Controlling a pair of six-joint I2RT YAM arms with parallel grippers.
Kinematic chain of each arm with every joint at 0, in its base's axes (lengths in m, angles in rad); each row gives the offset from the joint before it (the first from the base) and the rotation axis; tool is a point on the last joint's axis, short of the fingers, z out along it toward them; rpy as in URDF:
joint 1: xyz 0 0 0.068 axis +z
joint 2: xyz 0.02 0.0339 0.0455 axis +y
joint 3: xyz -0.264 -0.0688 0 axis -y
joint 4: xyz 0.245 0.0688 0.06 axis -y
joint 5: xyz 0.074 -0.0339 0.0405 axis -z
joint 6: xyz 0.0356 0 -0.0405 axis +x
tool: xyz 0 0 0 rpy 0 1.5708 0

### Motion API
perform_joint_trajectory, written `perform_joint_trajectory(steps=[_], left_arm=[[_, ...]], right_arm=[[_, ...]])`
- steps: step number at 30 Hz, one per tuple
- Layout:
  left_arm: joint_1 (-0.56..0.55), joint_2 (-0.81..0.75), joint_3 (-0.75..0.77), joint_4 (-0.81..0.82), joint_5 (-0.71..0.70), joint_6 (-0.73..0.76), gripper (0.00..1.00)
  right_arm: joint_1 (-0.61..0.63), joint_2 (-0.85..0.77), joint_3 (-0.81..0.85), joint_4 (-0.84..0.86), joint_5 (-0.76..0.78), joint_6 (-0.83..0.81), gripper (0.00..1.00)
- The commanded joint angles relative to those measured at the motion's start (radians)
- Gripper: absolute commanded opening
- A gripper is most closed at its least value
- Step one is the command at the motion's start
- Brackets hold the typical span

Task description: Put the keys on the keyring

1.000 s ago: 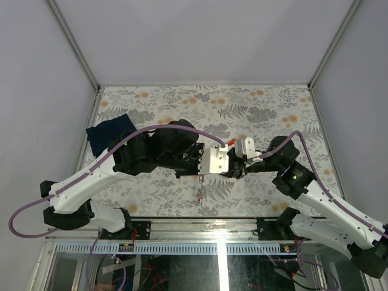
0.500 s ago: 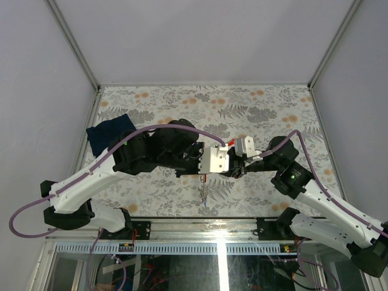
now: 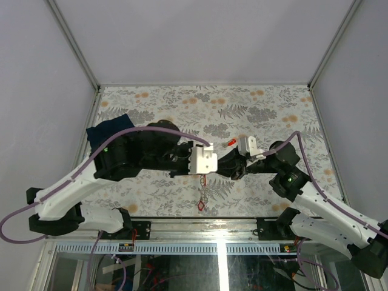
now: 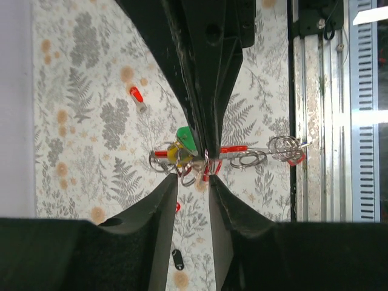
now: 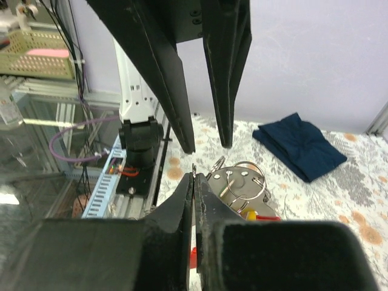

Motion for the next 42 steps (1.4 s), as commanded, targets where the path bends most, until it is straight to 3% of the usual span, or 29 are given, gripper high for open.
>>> perform_joint_trajectory(steps=[1,8,12,19,30,42], left_arm=[[-0.006,-0.152,-0.105,0.213,0.057,-0.020,0.28],[-0.006,-0.303,-0.270,0.408,0.066,-0.100,0.29],[-0.006,-0.374,-0.360,0.532,0.063,-0.128,0.30],[-0.005,-0.420,-0.438,0.665,0.068,-0.136,0.30],[-0.005,-0.429,-0.470,0.729,-0.040,-0.141,0.32],[-0.005,-0.391,-0.496,0.768,-0.040,-0.143,0.34]], right_arm=[[0.005,-0.035,-0.006,0.289,0.011,0.155,0.00],[0.006,0.014,-0.041,0.584,0.039,0.353,0.00],[0.006,0.039,-0.024,0.637,0.039,0.381,0.00],[0.006,0.064,0.006,0.648,0.032,0.384,0.00],[0.007,0.061,0.012,0.643,0.016,0.381,0.00],[0.010,0.048,0.022,0.628,0.017,0.372,0.00]])
